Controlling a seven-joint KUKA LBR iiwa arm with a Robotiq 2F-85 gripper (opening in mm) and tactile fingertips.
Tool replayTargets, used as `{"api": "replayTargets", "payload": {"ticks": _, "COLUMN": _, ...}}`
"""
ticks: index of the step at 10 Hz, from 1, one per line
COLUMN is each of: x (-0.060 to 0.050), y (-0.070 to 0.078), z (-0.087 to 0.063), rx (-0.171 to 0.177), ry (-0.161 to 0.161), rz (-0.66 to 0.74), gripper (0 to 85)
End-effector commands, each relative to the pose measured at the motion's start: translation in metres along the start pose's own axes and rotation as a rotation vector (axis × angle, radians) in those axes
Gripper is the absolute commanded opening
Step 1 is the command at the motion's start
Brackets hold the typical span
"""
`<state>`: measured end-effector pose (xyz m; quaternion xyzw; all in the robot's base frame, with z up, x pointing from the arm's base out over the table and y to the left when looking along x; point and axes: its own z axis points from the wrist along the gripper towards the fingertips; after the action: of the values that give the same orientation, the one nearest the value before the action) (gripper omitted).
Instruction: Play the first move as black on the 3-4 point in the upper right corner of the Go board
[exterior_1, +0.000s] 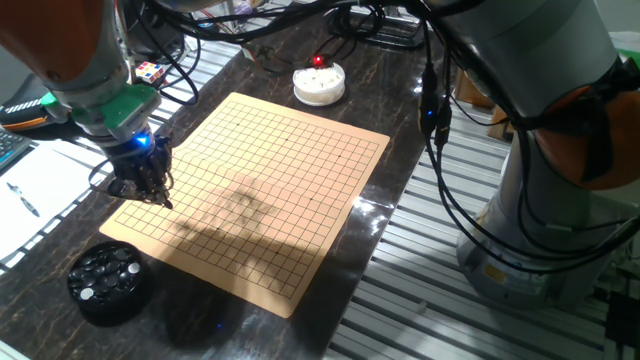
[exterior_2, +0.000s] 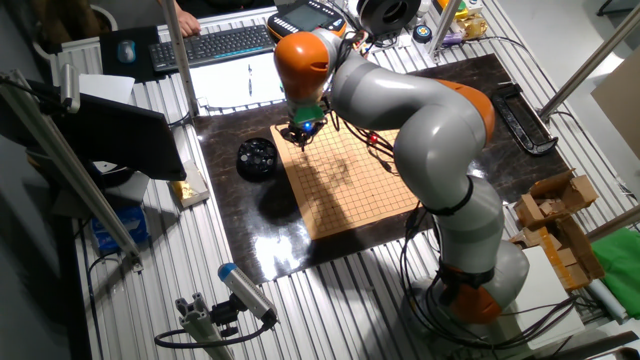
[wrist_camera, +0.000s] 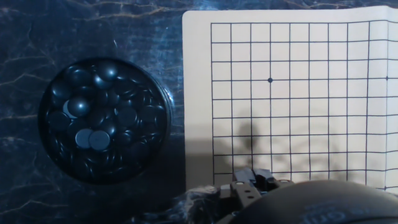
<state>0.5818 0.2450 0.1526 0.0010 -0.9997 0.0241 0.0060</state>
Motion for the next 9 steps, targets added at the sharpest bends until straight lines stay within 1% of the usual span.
{"api": "replayTargets", "payload": {"ticks": 1, "x": 0.0, "y": 0.0, "z": -0.0001, "rx": -0.005, "ry": 0.0, "rz": 0.0, "gripper": 0.7}}
{"api": "replayTargets", "payload": {"ticks": 7, "x": 0.0, "y": 0.0, "z": -0.0001, "rx": -0.024, "ry": -0.015, "rz": 0.0, "gripper": 0.7}}
{"api": "replayTargets", "payload": {"ticks": 9, "x": 0.0, "y": 0.0, "z": -0.0001, "rx": -0.041, "ry": -0.017, "rz": -0.005, "gripper": 0.7}}
